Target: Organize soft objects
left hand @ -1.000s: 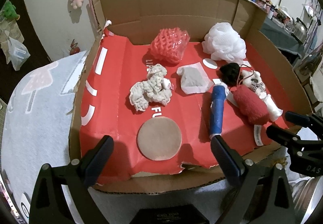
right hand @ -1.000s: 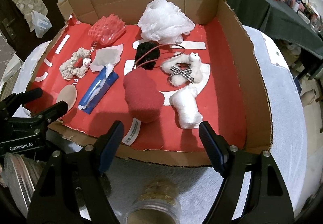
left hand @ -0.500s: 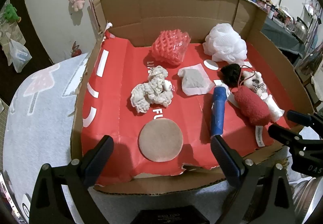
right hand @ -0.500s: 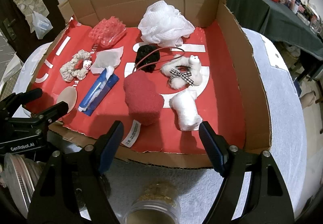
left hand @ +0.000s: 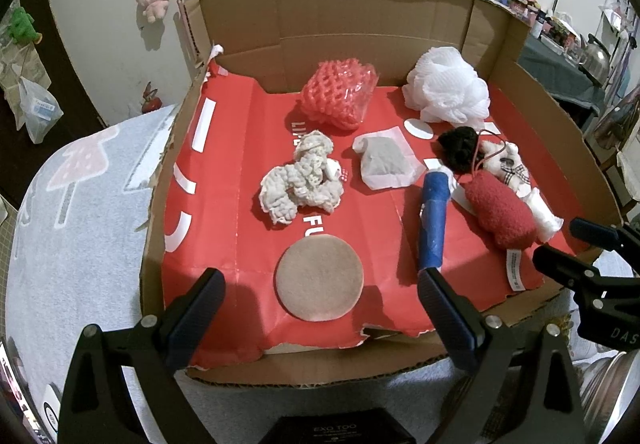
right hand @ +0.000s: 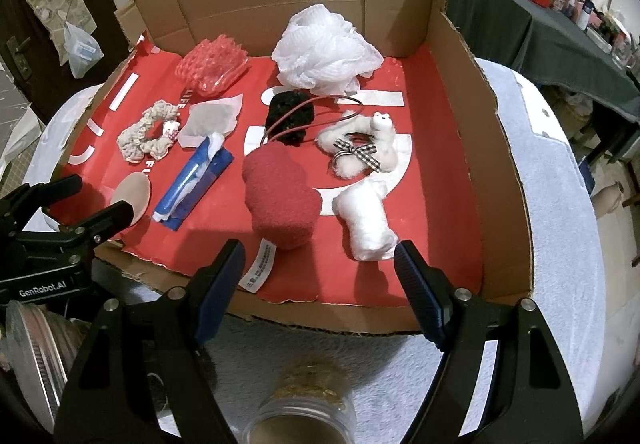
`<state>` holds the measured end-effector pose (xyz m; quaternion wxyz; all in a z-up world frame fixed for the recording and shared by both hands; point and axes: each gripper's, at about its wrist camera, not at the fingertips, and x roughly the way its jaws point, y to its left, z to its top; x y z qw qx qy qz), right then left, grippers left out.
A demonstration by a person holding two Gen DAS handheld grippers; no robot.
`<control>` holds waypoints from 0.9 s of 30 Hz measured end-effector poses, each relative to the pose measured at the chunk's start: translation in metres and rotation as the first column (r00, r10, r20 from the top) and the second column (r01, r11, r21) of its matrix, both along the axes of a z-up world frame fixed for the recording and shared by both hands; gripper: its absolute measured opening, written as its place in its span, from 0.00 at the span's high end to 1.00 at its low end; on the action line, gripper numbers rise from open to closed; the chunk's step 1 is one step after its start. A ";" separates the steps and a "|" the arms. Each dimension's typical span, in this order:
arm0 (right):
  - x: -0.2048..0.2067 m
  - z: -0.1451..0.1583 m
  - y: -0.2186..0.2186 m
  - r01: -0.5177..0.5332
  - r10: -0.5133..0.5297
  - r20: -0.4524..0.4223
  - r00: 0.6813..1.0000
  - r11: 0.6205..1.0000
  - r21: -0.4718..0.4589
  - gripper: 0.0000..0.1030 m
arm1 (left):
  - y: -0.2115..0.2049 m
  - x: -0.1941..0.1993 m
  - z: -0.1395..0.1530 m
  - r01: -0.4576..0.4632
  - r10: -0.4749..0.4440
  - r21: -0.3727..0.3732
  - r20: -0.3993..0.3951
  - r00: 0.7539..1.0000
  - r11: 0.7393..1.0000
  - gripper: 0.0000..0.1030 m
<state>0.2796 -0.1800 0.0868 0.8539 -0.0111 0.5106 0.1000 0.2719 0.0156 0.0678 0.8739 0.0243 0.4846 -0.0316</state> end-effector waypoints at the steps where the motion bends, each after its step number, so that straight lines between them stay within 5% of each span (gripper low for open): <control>1: 0.000 0.000 0.000 0.001 -0.001 0.001 1.000 1.000 0.000 0.26 | 0.000 0.000 0.000 0.000 0.000 -0.001 0.001 1.000 1.000 0.04; 27: -0.001 0.001 0.000 -0.001 0.001 0.013 1.000 1.000 -0.006 0.26 | 0.000 -0.001 0.001 0.001 -0.001 0.001 0.003 1.000 1.000 0.04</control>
